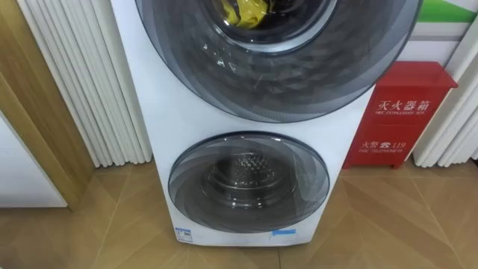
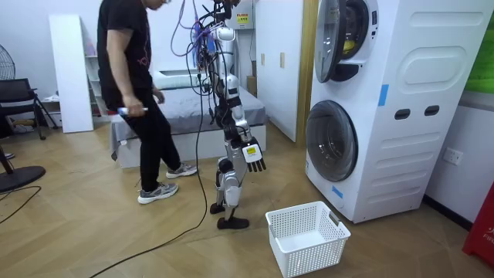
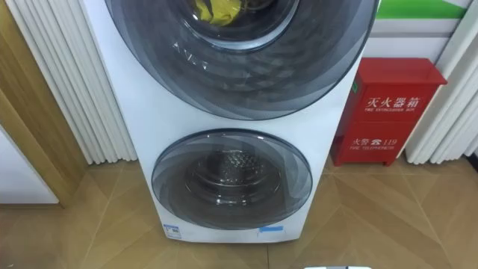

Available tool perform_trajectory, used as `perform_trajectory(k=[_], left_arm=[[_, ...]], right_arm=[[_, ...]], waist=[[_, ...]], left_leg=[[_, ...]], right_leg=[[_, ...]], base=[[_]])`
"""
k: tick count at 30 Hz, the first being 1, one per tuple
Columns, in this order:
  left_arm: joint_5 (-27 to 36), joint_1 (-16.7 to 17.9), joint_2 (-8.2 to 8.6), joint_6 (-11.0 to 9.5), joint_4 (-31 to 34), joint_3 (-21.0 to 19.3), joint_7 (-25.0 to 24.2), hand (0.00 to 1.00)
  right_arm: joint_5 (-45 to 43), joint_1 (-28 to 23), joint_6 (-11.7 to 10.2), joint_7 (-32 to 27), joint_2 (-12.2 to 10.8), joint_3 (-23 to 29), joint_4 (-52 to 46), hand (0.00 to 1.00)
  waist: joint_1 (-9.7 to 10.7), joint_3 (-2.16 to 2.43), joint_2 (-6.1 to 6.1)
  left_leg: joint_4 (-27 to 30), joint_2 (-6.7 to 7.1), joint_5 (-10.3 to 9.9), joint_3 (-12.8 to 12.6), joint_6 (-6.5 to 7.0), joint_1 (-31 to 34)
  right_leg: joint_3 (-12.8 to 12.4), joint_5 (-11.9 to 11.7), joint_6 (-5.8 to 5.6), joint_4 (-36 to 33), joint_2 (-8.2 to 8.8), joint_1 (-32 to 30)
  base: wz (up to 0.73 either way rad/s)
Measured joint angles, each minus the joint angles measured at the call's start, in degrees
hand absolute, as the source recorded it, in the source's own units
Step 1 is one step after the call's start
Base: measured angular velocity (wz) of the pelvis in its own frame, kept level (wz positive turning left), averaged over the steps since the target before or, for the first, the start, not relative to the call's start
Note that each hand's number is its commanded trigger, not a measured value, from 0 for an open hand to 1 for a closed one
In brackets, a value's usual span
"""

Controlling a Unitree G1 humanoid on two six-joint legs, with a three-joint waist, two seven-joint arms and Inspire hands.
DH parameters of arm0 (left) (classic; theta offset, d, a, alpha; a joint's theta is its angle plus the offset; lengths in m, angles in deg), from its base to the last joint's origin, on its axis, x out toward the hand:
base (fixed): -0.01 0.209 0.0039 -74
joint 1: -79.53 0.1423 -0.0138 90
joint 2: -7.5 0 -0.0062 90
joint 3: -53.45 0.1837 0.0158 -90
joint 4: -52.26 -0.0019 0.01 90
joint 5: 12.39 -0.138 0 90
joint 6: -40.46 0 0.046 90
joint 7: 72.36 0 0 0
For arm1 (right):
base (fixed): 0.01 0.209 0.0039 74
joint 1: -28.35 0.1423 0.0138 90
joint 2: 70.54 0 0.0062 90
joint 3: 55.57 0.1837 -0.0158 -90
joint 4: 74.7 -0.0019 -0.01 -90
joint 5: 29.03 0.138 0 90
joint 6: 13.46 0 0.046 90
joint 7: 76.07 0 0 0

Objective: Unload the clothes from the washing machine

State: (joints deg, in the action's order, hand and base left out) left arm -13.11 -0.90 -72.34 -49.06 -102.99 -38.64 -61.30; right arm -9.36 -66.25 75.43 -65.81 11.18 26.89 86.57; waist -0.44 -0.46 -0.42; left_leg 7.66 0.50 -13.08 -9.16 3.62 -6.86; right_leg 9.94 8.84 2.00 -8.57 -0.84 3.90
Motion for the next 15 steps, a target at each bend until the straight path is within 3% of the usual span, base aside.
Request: perform_trajectory(k=[15], left_arm=[[0.0, 0.0, -0.01, 0.0, 0.1, 0.0, -0.1, 0.0]], right_arm=[[0.1, 0.1, 0.0, 0.1, 0.0, 0.0, 0.4, 0.0]], waist=[[0.1, -0.05, -0.07]], left_leg=[[0.0, -0.02, 0.0, 0.0, -0.01, 0.0]], right_leg=[[0.0, 0.0, 0.0, 0.0, -0.01, 0.0]], base=[[0.0]])
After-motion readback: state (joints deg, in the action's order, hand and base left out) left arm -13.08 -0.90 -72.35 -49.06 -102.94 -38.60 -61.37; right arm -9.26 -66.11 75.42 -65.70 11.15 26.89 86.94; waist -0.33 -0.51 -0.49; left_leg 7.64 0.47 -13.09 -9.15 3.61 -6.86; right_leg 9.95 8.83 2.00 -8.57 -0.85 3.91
